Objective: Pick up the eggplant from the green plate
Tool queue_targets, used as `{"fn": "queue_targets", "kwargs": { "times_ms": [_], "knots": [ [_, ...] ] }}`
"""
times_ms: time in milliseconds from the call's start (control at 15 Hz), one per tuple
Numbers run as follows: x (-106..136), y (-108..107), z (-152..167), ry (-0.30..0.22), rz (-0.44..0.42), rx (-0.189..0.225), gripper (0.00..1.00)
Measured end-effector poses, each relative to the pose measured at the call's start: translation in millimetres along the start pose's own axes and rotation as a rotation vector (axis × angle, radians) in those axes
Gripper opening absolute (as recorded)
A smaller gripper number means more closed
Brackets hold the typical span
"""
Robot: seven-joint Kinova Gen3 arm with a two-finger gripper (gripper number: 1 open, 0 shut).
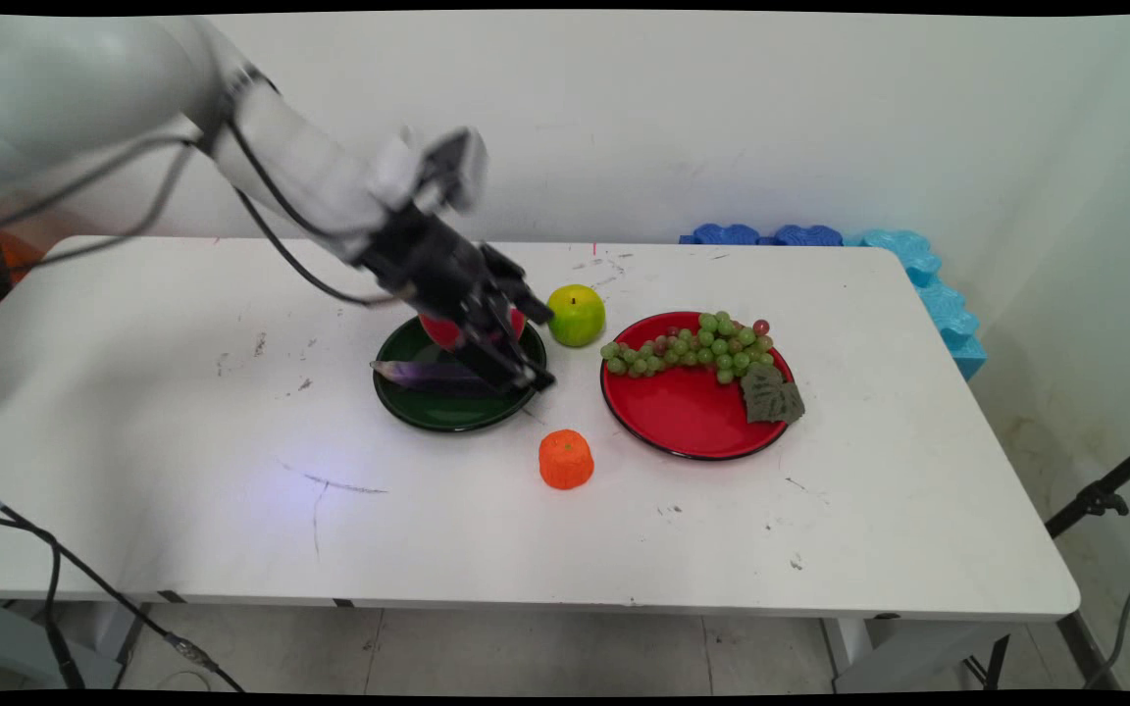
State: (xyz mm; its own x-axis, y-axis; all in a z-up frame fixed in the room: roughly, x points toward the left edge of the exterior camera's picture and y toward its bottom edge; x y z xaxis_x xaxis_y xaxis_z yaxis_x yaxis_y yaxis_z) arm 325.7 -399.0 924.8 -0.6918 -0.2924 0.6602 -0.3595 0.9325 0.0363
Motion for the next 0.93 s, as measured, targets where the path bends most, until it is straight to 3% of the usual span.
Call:
{"fn": "queue_targets", "kwargs": {
  "times_ms": [200,400,667,933],
  "knots": [
    [7,-2,-54,0.014,0.000,-0.008,1.00],
    [1,-7,-93,-0.008,0.001,-0.005,1.00],
    [-24,-25,-130,-0.106,-0.014,0.027,1.00],
    [-51,-45,-130,-0.206,-0.063,0.065,1.00]
  ]
}}
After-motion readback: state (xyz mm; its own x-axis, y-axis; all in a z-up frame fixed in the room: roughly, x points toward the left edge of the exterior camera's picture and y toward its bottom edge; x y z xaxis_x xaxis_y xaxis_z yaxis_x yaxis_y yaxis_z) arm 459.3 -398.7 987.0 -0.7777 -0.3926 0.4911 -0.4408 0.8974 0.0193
